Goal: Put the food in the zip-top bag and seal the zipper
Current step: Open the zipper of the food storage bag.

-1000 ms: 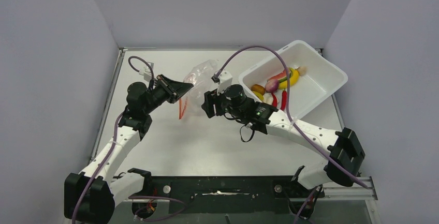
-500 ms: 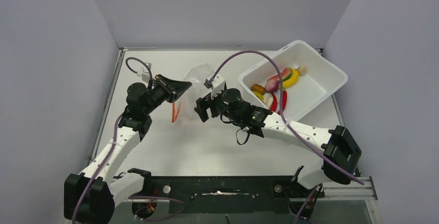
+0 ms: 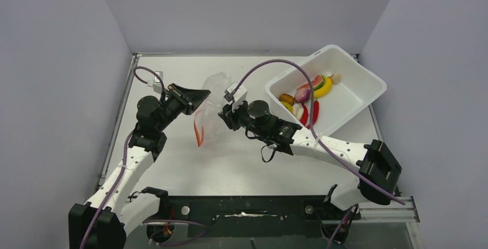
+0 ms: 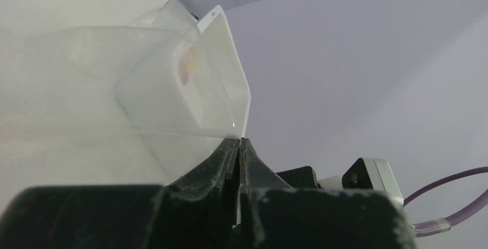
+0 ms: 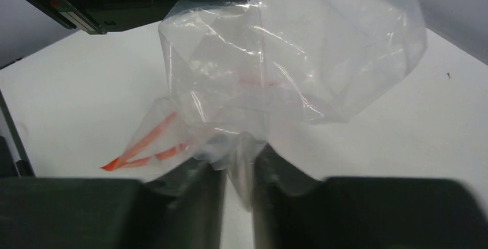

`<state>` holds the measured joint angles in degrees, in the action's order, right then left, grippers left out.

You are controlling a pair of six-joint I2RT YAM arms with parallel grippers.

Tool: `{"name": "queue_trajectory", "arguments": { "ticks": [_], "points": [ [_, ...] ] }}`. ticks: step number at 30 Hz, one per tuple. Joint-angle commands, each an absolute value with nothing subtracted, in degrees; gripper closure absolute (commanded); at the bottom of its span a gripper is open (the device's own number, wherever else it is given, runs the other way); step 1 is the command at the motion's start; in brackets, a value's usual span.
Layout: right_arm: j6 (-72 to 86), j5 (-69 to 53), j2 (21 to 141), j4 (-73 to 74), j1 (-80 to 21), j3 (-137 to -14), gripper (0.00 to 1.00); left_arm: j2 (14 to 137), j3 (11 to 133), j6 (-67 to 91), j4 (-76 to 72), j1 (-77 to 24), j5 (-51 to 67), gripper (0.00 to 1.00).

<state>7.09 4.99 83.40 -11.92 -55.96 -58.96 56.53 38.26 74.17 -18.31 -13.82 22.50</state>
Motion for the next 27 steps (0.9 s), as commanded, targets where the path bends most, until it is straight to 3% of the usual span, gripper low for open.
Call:
{"name": "queue_trajectory", "arguments": {
  "ticks": [1,2,4,7,15,20,27],
  "points": [
    [10.99,5.27,79.81,-14.73,-55.91,-59.80,0.90,53.71,38.06,72.45,-23.37,-13.79,22.06,0.91],
    [12.17,3.54,78.61,-14.16,-55.56,-59.77,0.99,53.05,38.12,70.29,-23.22,-13.78,22.09,0.82],
    [14.41,0.86,76.40,-12.55,-55.13,-59.56,1.00,51.72,38.36,65.64,-22.08,-13.80,21.71,0.68],
    [16.43,-0.40,73.03,-8.27,-54.97,-59.33,1.00,49.39,38.34,57.74,-20.61,-13.80,21.34,0.59],
    [23.31,-12.36,64.29,4.89,-45.77,-60.52,1.00,40.04,35.52,23.11,-14.36,-13.89,25.51,0.54],
    [26.76,-21.40,61.59,7.23,-38.54,-61.11,1.00,34.76,32.41,5.28,-9.39,-13.95,32.45,0.45],
    [28.05,-28.91,62.67,12.43,-33.84,-66.35,1.00,34.69,29.14,-8.64,-5.18,-14.15,43.49,0.44]
  ]
}}
